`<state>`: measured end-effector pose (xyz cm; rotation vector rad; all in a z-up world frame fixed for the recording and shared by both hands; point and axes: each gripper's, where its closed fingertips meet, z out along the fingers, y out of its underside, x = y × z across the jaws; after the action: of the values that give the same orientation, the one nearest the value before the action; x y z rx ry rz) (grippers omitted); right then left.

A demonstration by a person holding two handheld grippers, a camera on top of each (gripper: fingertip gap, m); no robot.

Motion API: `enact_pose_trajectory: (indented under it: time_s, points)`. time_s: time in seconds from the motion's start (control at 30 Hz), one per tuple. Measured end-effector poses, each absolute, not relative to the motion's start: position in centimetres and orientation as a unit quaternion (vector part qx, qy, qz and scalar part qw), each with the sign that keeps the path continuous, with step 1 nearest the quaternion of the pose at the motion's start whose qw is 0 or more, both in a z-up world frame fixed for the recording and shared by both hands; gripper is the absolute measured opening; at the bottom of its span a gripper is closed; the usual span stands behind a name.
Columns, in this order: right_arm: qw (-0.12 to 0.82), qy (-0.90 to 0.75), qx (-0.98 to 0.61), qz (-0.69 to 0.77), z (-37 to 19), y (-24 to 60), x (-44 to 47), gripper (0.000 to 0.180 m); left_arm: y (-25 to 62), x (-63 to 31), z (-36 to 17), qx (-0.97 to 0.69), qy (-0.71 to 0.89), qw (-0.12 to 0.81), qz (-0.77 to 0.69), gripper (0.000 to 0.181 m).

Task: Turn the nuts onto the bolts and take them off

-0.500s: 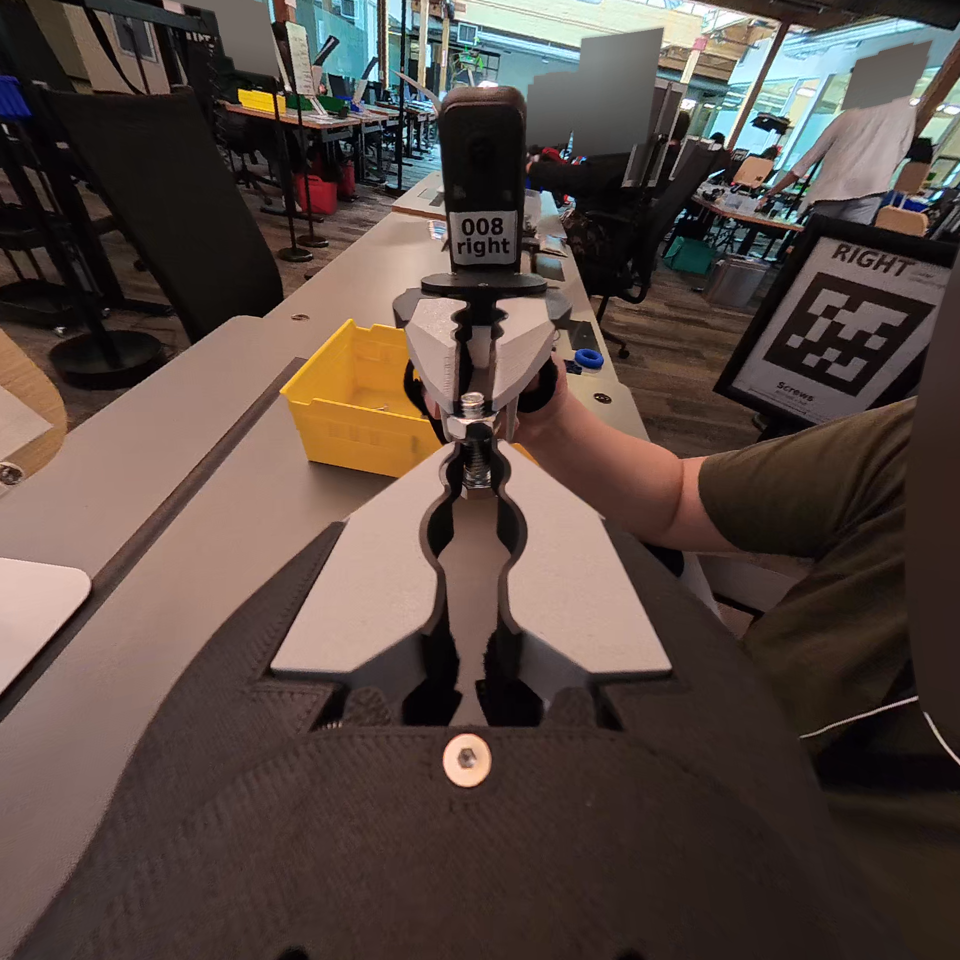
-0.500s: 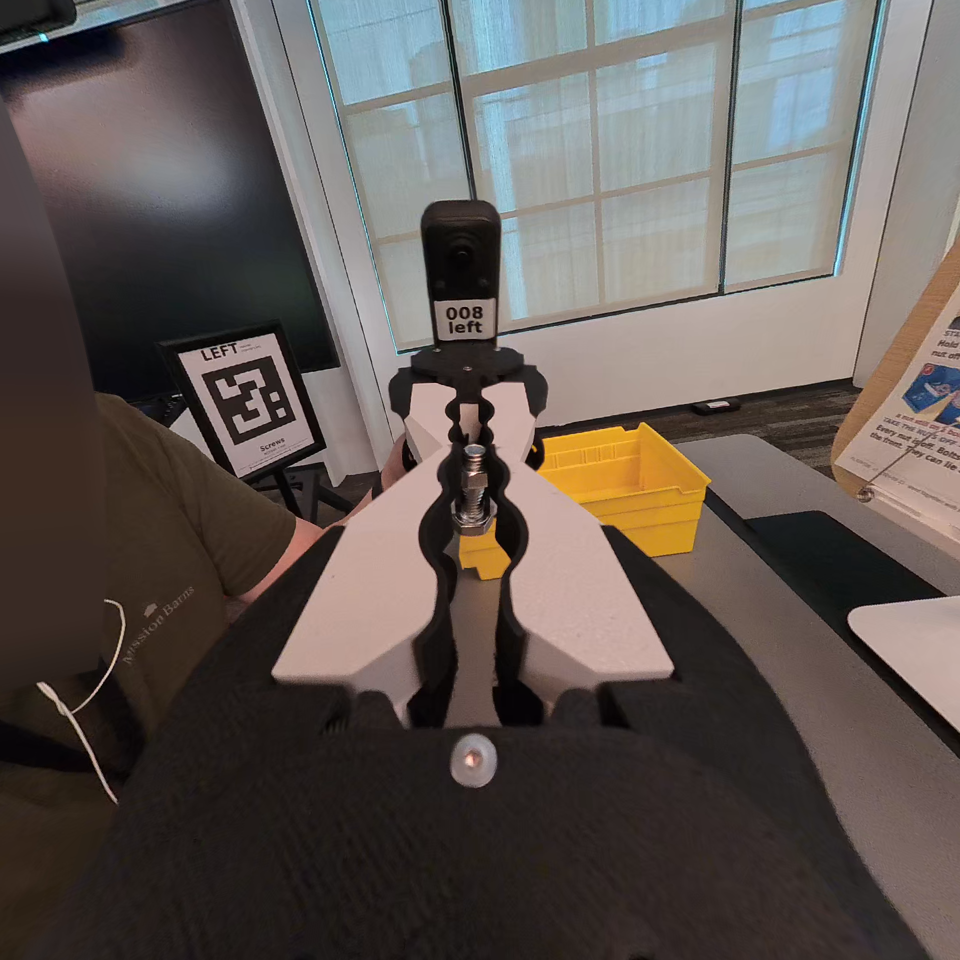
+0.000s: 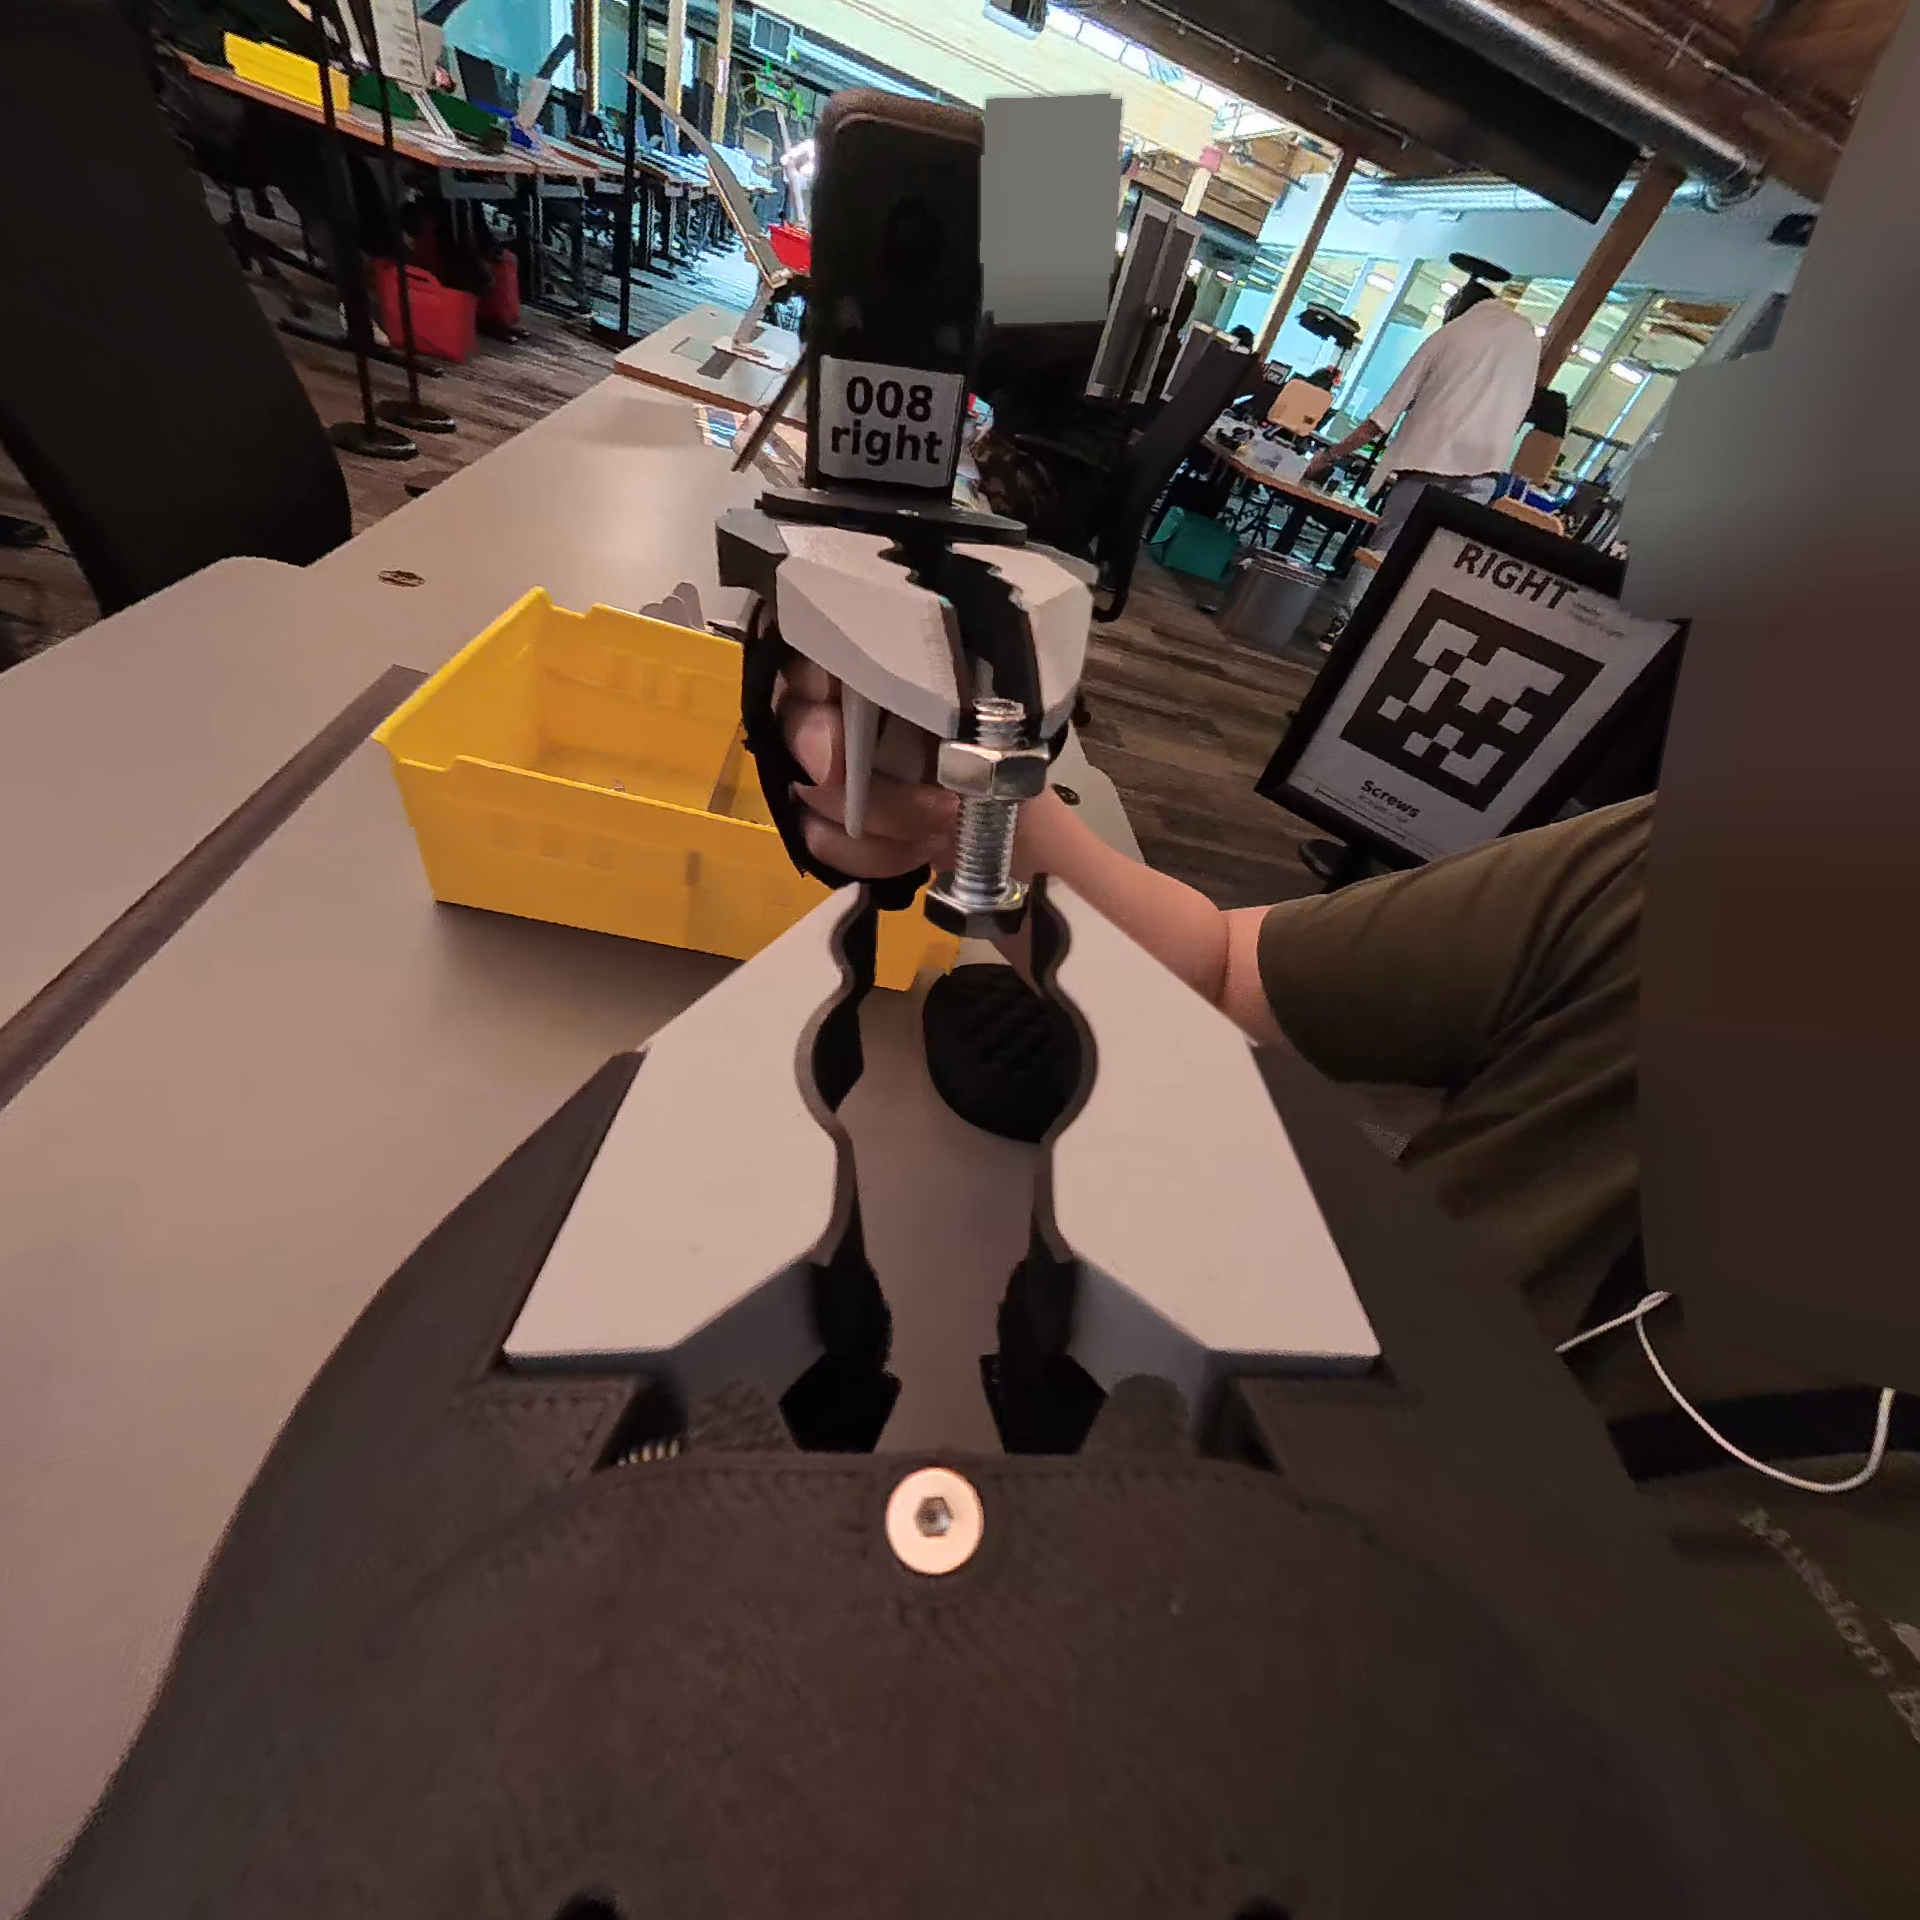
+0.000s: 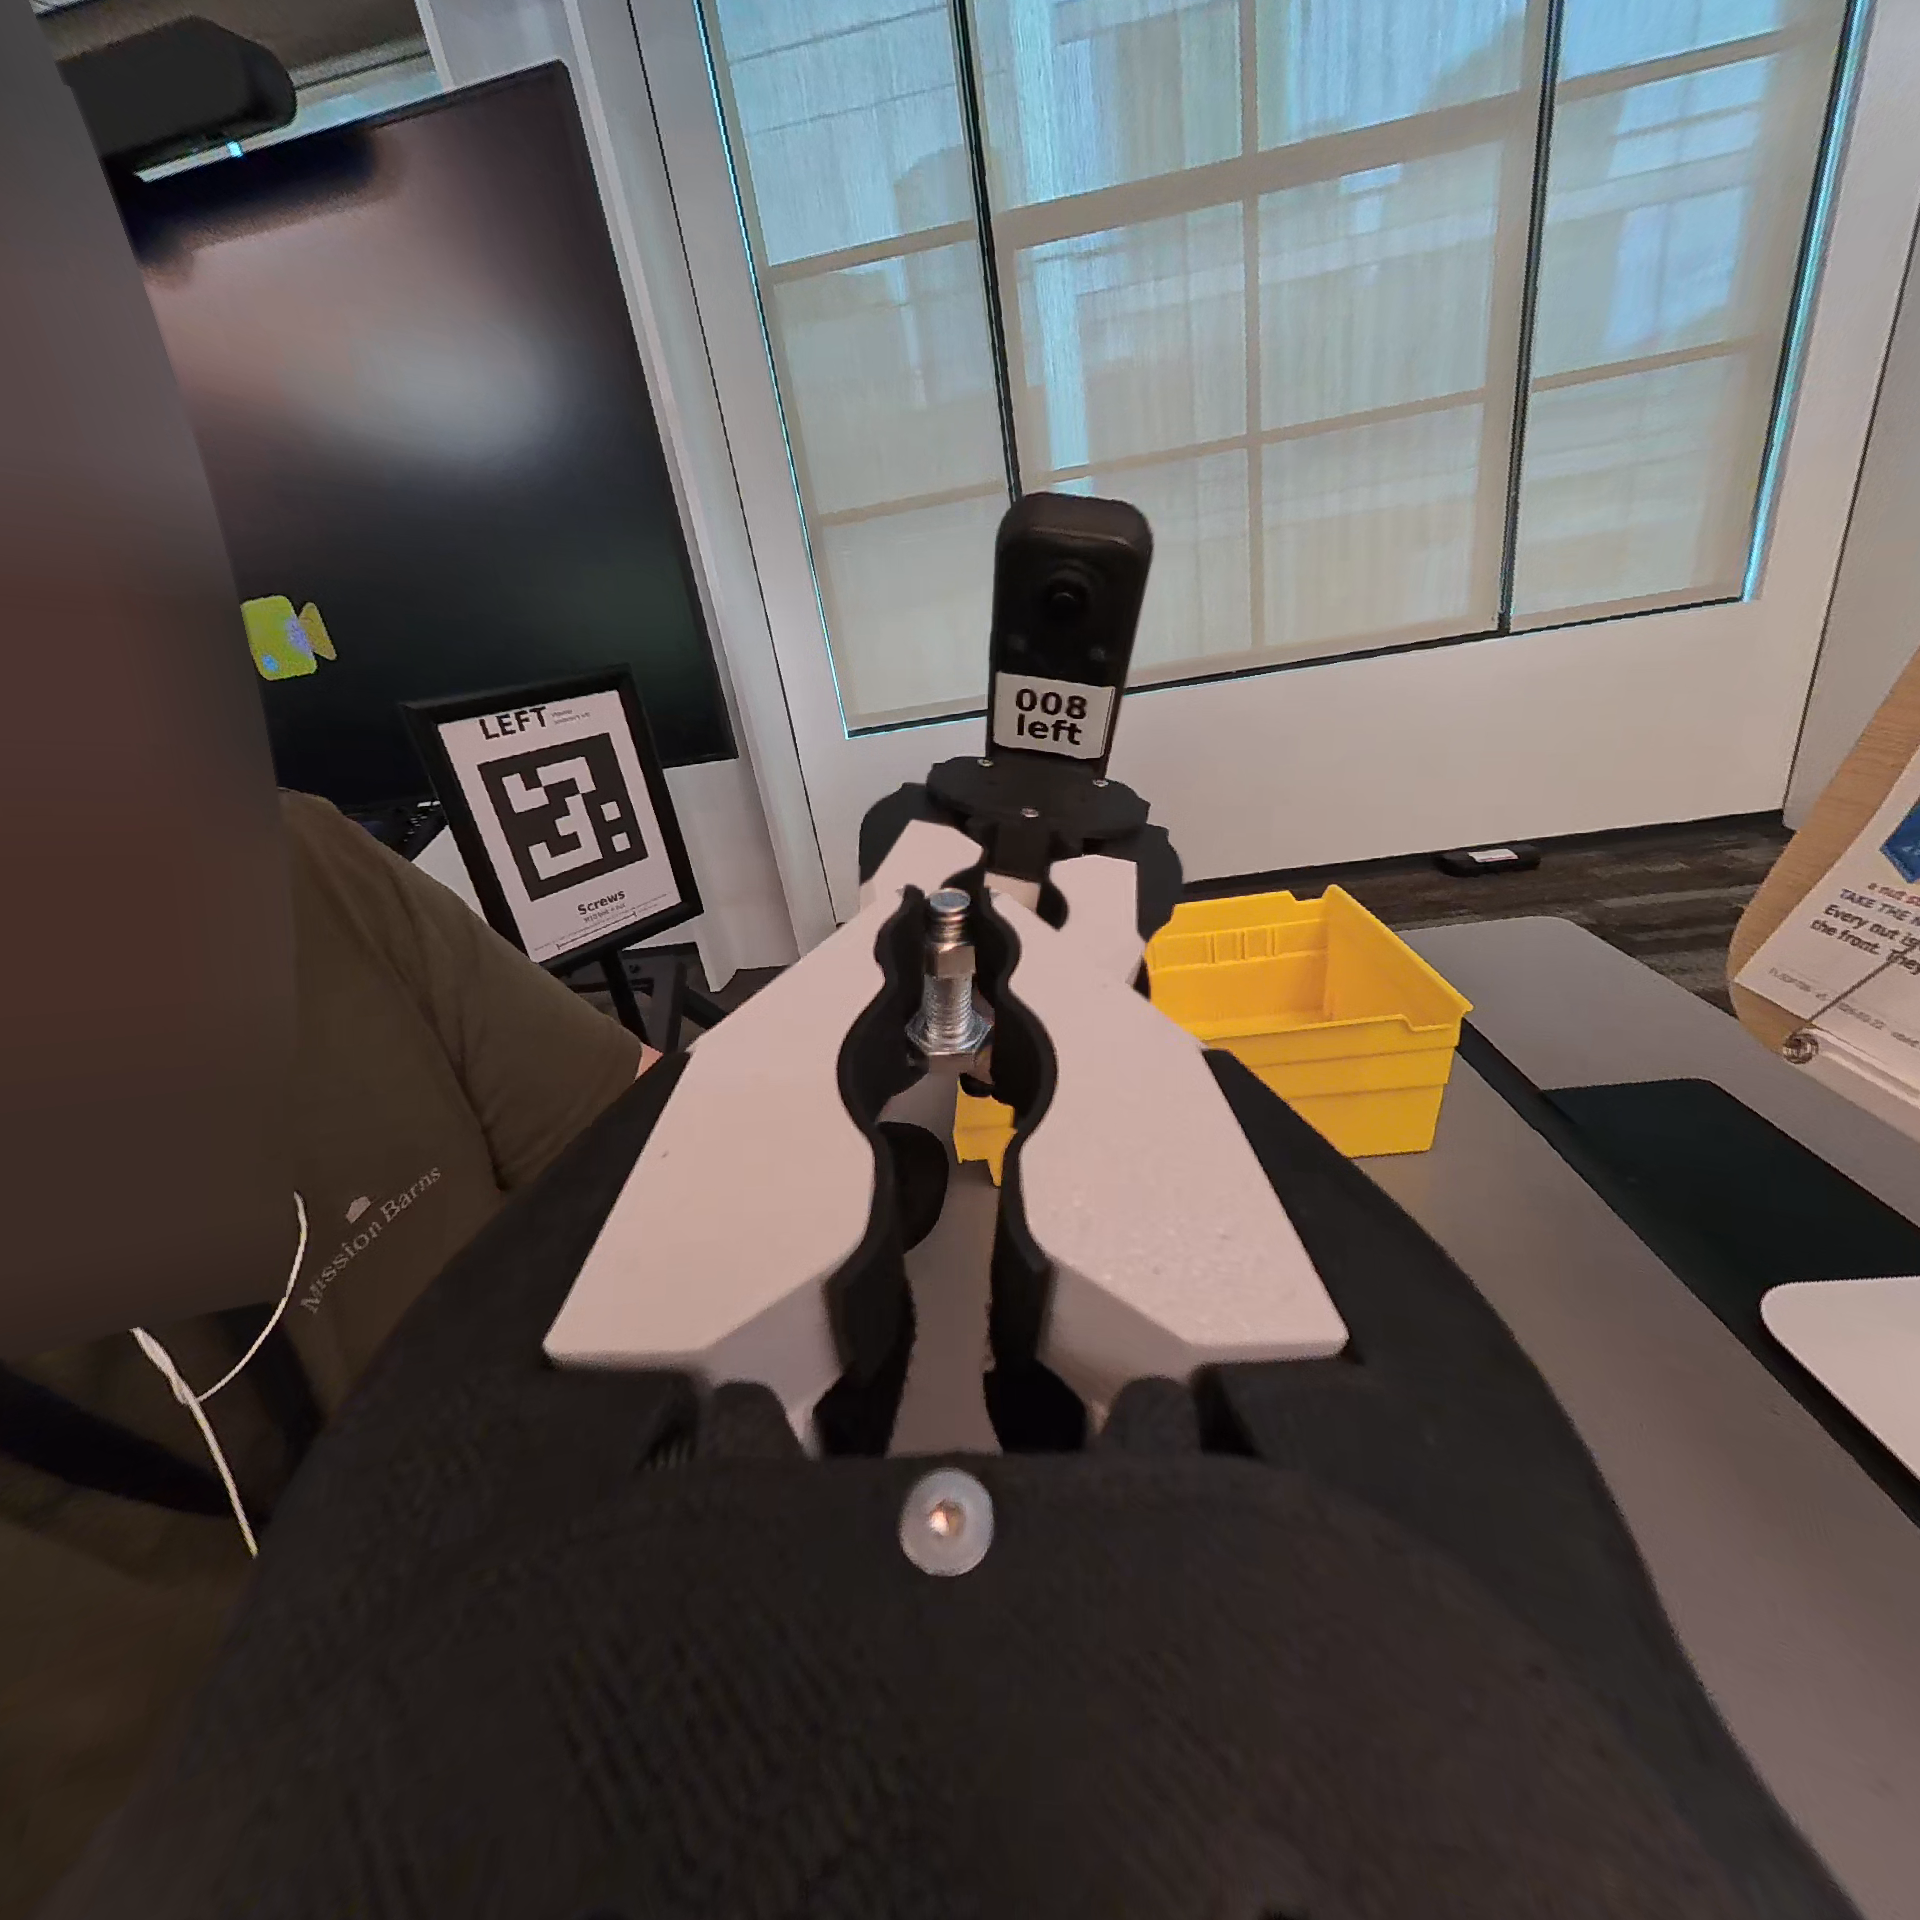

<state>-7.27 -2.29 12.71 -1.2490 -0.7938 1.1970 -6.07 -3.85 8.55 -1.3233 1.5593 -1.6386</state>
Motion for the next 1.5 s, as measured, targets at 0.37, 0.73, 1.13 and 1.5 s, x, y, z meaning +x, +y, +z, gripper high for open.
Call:
enact_pose_trajectory:
  time_s: [0.37, 0.73, 1.13, 1.5]
  points:
    - [0.617, -0.324, -0.516, 0.498, 13.9, -2.2, -6.1, 0.027, -3.9, -6.0, 9.2, -0.470, 0.581, 0.296, -0.595, 0.016]
    - [0.612, -0.320, -0.520, 0.502, 13.0, -1.6, -5.4, 0.035, -4.5, -6.2, 10.4, -0.454, 0.575, 0.315, -0.603, 0.016]
    - [0.598, -0.299, -0.485, 0.564, 13.2, -1.7, -4.9, 0.039, -5.9, -6.5, 11.0, -0.419, 0.576, 0.286, -0.641, 0.016]
    - [0.590, -0.287, -0.474, 0.588, 13.5, -1.8, -4.8, 0.046, -6.7, -6.7, 11.5, -0.396, 0.570, 0.267, -0.668, 0.016]
